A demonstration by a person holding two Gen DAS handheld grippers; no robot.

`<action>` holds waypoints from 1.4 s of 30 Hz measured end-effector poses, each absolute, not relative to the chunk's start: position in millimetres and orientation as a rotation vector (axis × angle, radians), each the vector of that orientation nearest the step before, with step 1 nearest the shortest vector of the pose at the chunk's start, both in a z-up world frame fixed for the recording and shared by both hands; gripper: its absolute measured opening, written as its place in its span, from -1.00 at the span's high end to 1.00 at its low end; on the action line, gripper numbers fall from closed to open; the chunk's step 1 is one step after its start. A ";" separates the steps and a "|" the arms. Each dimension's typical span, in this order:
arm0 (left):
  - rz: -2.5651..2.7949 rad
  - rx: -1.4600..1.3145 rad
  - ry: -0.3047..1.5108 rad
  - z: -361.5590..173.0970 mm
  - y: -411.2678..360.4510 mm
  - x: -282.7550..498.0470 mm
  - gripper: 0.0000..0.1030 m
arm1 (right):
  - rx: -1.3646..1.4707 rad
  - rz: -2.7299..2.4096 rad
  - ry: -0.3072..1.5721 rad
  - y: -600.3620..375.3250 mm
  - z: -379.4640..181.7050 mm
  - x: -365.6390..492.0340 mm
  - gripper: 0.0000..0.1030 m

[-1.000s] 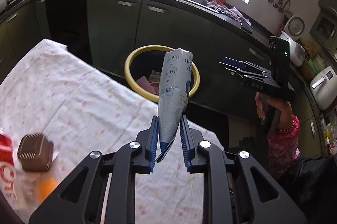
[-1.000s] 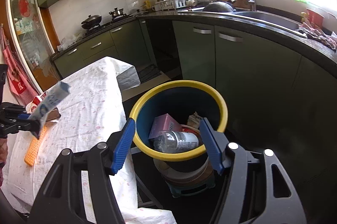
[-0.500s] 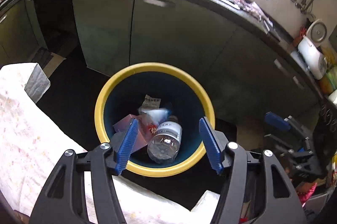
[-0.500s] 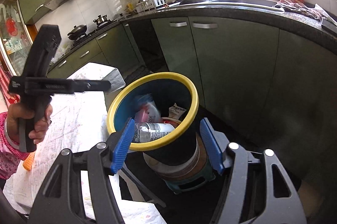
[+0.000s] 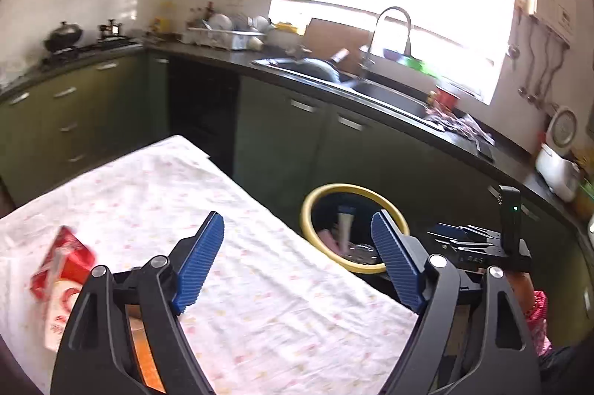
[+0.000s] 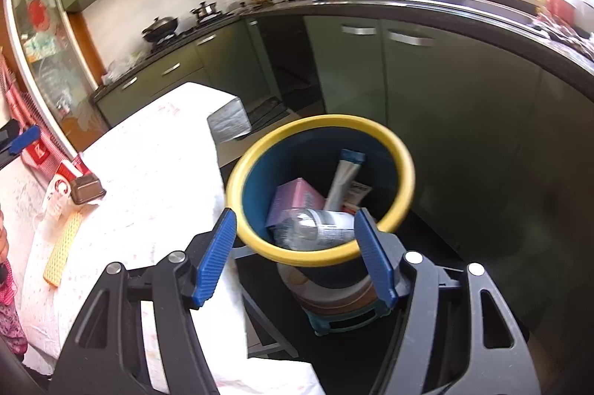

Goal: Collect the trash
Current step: 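Reach the right gripper to the brown plastic container and grasp it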

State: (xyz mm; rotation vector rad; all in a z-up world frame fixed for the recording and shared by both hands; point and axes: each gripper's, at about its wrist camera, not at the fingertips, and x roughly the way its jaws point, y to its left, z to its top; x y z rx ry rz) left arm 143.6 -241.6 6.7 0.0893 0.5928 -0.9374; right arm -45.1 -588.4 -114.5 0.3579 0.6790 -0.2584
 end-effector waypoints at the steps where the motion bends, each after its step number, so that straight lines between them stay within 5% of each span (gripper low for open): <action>1: -0.894 0.072 0.569 9.4 -220.4 145.8 -0.62 | 0.344 -0.240 0.687 -580.5 -113.2 -37.4 -0.22; 9: -0.555 -0.068 0.500 -2.8 -68.9 185.9 -0.73 | 0.225 -0.011 0.756 -498.9 -104.8 33.6 -0.25; 18: -0.383 -0.172 0.536 -65.2 17.6 213.3 -0.73 | 0.138 0.351 0.816 -402.1 -100.0 114.0 -0.34; 29: -0.394 -0.153 0.540 -77.4 7.5 213.6 -0.78 | 0.101 0.620 0.923 -363.3 -115.9 209.2 -0.41; 42: -0.391 -0.142 0.551 -80.0 3.0 213.7 -0.78 | 0.075 0.678 0.968 -347.0 -130.9 225.7 -0.41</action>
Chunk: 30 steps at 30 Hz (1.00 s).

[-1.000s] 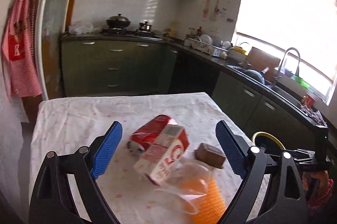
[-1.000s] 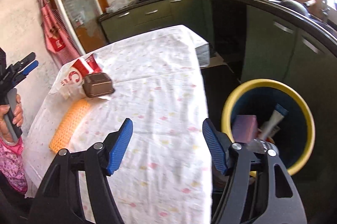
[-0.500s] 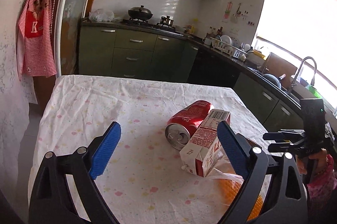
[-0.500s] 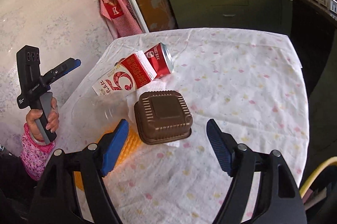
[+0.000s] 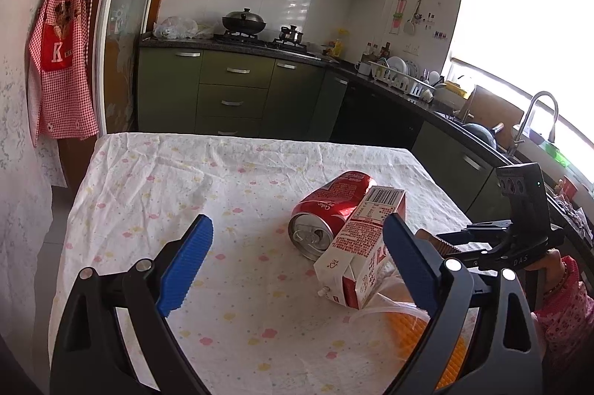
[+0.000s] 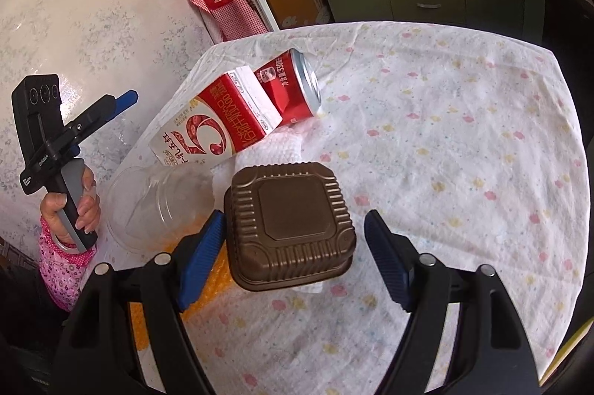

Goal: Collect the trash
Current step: 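Reach the right gripper to the brown plastic container and grasp it, then carry the brown container with the right gripper and drop it into the bin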

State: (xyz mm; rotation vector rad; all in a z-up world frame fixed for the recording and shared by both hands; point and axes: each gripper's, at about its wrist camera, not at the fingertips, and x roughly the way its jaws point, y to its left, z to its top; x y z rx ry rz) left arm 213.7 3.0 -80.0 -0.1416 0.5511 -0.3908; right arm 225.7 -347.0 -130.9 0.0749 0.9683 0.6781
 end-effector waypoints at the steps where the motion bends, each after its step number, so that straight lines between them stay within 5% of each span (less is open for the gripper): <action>1: -0.390 -0.141 0.550 -79.8 3.0 214.0 -0.78 | 0.073 0.680 0.972 -345.1 -132.1 226.3 -0.41; 5: -0.388 -0.141 0.549 -79.3 2.7 213.2 -0.78 | 0.064 0.686 0.977 -340.8 -133.8 224.6 -0.18; 19: -0.377 -0.151 0.548 -79.0 5.1 212.5 -0.78 | 0.086 0.538 0.821 -374.8 -95.0 168.1 -0.15; 30: -0.373 -0.145 0.547 -80.5 4.1 212.7 -0.78 | 0.221 -0.042 0.802 -534.0 -100.3 80.7 -0.17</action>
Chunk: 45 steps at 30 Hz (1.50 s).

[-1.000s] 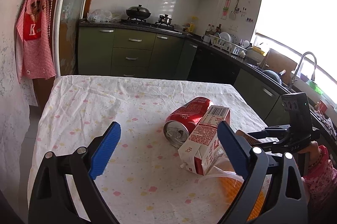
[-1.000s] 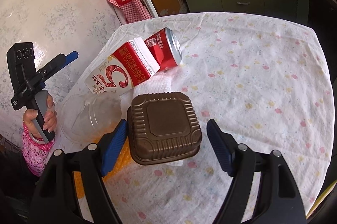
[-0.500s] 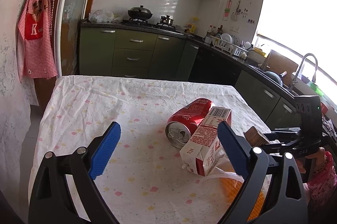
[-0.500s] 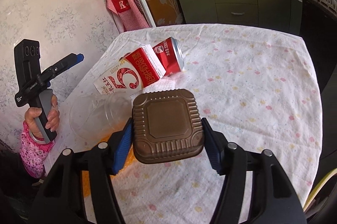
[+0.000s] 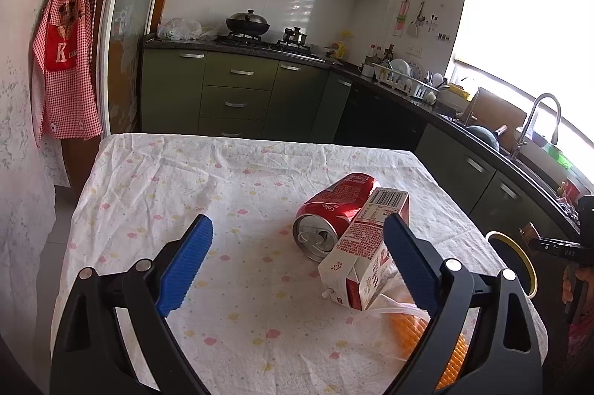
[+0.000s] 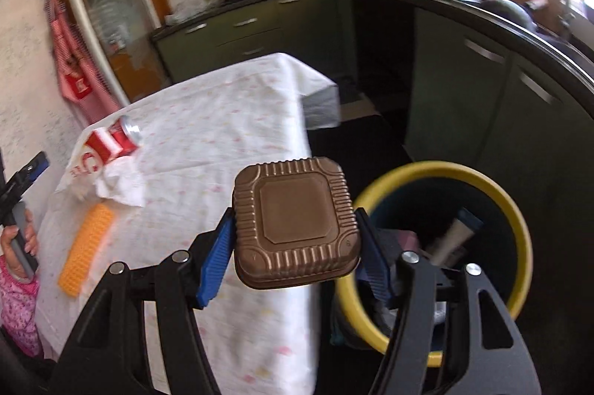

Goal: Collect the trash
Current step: 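Carry the brown container with the right gripper and drop it into the bin, then reach the left gripper to the clear plastic cup and grasp it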

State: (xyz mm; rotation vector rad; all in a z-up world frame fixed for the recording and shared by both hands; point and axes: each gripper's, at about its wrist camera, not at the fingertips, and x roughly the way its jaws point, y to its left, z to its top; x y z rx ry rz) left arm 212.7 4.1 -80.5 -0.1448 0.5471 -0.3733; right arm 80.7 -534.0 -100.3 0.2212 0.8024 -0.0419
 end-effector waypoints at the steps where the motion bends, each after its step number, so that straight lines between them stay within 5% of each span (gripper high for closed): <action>1: -0.371 -0.142 0.548 -80.9 3.7 212.7 -0.78 | 0.235 -0.097 0.812 -549.0 -105.0 75.1 -0.17; 11: -0.373 -0.130 0.564 -84.0 0.8 214.7 -0.78 | 0.302 -0.416 0.830 -626.4 -140.4 52.7 -0.32; 33: -0.436 -0.103 0.577 -77.7 -13.5 208.3 -0.79 | 0.278 -0.206 0.722 -526.7 -120.0 21.8 -0.34; 45: -0.726 -0.077 0.779 -78.9 -35.7 145.4 -0.79 | 0.259 -0.166 0.681 -513.5 -110.0 16.1 -0.35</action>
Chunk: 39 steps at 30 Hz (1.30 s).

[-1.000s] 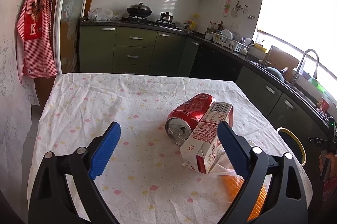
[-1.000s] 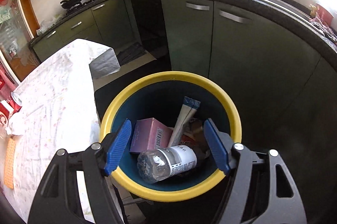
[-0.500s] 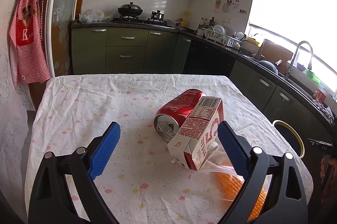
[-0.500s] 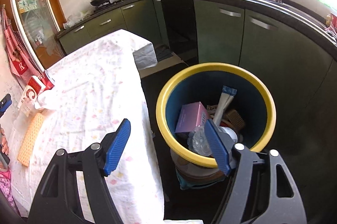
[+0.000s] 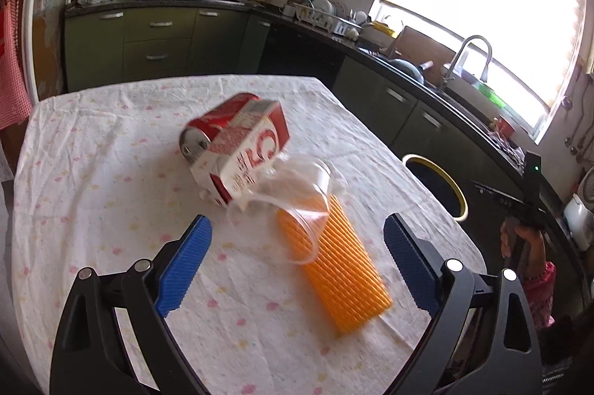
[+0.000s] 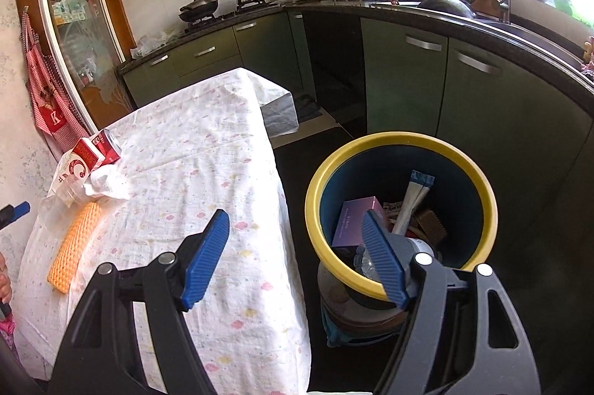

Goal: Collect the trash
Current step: 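Reach the left gripper to the clear plastic cup and grasp it, then carry the clear plastic cup with the left gripper and drop it into the bin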

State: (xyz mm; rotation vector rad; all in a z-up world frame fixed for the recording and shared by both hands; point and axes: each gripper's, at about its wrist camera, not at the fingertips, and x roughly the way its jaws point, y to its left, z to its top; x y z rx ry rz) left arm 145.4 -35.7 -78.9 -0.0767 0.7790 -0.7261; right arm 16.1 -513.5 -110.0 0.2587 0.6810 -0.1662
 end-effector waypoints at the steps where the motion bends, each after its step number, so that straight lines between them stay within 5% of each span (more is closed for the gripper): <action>1: -0.742 -0.073 0.798 -83.6 -39.7 143.5 -0.79 | 0.259 -0.162 0.679 -512.9 -109.5 15.9 -0.35; 9: -0.763 -0.134 0.907 -116.8 -62.4 171.9 -0.28 | 0.258 -0.130 0.678 -507.6 -110.6 15.8 -0.36; 17: -0.753 -0.065 0.894 -123.1 -87.8 182.5 0.01 | 0.267 -0.127 0.691 -509.6 -116.4 18.0 -0.37; 27: -0.750 0.024 0.858 -117.4 -105.9 173.0 0.76 | 0.268 -0.113 0.688 -508.0 -116.6 17.4 -0.37; 39: -0.747 0.117 0.749 -79.6 -106.5 146.4 0.88 | 0.269 -0.105 0.672 -509.6 -113.5 13.6 -0.37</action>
